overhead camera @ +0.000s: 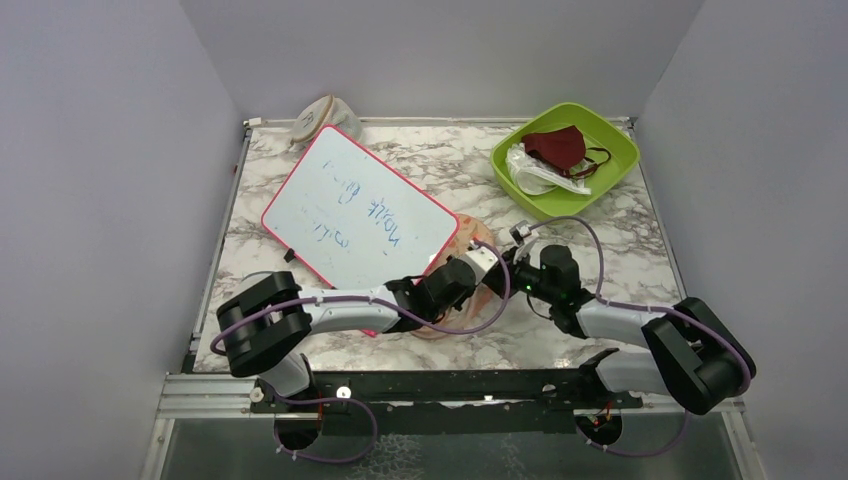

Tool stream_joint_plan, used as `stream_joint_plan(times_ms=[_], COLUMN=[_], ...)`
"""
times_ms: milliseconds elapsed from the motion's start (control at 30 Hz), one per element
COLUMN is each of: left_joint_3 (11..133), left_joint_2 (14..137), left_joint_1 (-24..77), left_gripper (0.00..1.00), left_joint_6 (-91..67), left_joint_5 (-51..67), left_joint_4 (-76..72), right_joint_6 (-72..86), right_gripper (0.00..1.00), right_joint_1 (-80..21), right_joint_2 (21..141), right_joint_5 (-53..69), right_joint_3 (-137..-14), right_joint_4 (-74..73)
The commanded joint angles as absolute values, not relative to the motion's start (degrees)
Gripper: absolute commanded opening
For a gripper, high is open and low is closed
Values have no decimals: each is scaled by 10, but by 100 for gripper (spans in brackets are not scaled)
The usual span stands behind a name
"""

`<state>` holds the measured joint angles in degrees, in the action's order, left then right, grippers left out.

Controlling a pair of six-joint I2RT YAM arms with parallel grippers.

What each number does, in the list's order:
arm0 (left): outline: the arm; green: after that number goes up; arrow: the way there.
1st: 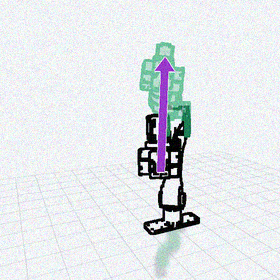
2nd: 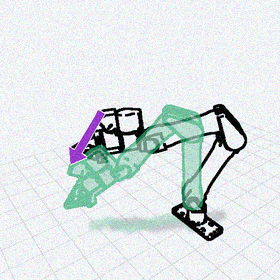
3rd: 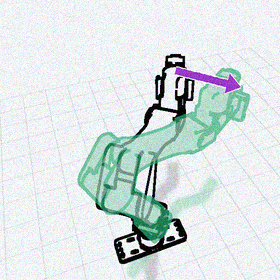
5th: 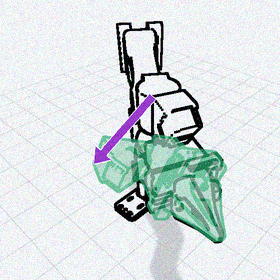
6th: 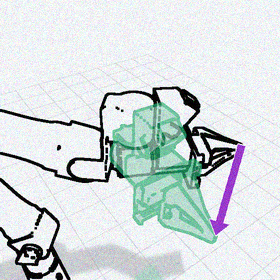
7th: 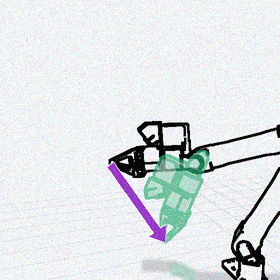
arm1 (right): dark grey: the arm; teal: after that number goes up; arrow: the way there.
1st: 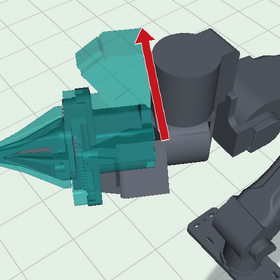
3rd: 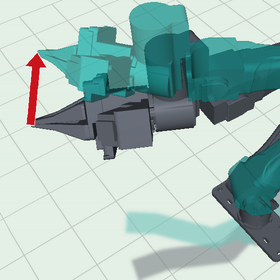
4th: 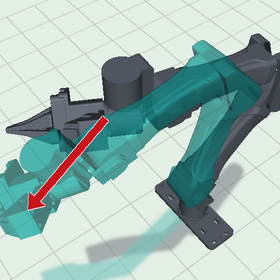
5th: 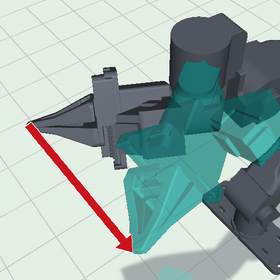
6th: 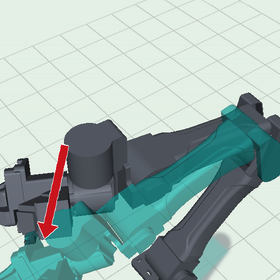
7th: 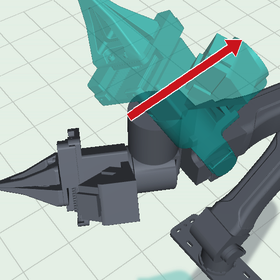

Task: Unzip the laundry bag and remove the bra
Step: Unzip the laundry bag at the center of the board.

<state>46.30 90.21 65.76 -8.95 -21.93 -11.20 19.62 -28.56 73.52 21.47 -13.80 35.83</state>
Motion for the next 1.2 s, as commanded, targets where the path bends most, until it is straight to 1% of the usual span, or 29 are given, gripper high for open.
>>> stream_joint_plan(times_ms=[0, 367, 700, 867, 1000, 1167], left_joint_3=[471, 449, 421, 418, 414, 412], left_joint_2=[855, 804, 752, 741, 737, 739], left_joint_1=[662, 662, 663, 663, 664, 665], left_gripper=[0, 0, 0, 0, 0, 0], left_joint_6=[-76, -54, -58, -67, -70, -67], left_joint_5=[-208, -200, -176, -154, -137, -112], left_joint_4=[-108, -100, -94, -85, -86, -90], right_joint_6=[181, 184, 187, 179, 167, 155], right_gripper=[1, 1, 1, 1, 1, 1], right_joint_1=[-289, -288, -287, -279, -261, -241], right_joint_2=[718, 681, 717, 720, 725, 771], right_joint_5=[182, 92, 7, -32, -39, -4], right_joint_3=[-155, -163, -183, -212, -229, -257], right_joint_4=[330, 282, 292, 257, 243, 258])
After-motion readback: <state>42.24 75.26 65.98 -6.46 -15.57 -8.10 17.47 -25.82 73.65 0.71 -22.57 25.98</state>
